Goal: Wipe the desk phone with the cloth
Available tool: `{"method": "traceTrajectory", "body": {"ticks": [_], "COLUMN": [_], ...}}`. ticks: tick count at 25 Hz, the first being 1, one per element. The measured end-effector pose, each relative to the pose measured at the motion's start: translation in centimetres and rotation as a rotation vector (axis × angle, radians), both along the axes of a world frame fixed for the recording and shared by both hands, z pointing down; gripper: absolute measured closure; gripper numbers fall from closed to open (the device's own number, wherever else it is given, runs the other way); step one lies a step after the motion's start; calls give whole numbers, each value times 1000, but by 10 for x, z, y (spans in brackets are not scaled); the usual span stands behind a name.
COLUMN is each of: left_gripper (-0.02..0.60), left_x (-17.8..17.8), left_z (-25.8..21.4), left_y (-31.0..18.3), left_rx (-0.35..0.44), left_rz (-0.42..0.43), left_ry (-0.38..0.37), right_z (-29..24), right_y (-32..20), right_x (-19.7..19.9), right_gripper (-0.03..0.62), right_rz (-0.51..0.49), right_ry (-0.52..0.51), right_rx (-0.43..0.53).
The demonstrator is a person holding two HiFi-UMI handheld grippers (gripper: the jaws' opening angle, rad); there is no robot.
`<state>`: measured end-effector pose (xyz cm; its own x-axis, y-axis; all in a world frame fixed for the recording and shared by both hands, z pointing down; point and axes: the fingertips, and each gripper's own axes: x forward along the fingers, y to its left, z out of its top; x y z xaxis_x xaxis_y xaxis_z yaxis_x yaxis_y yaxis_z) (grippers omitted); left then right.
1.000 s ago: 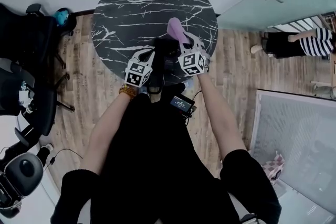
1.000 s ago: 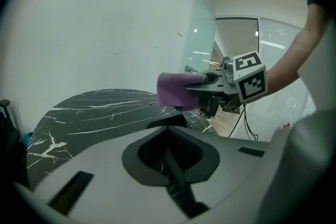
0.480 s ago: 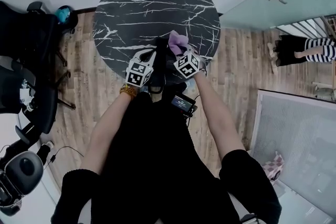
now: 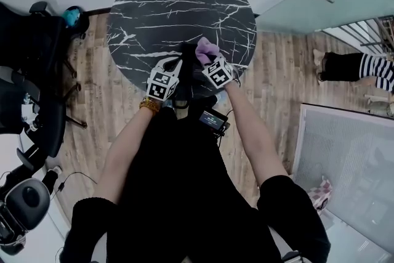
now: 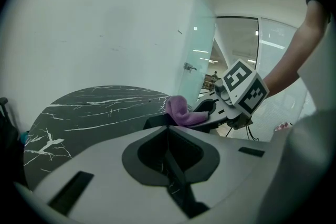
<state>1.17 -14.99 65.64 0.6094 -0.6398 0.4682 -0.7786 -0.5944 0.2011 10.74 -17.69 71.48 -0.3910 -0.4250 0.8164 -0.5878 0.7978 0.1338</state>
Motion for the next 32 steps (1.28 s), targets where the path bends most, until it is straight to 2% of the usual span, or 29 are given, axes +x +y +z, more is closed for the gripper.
{"method": "traceTrajectory", "body": {"ticks": [7, 16, 32], "left_gripper": [563, 563, 563], "left_x": [1, 3, 3], "left_z": [-2, -6, -6], "left_y": [2, 2, 8], "left_rx": [1, -1, 4], "left_rz": [8, 7, 18], "left_ry": [6, 26, 14], "right_z": [1, 6, 11], "right_y": [9, 16, 28], "right_x": [-2, -2, -2], "right_gripper": [537, 537, 537], "right_rz": [11, 29, 58], "right_ry": [-16, -21, -29], "right_rx": [-58, -68, -92]}}
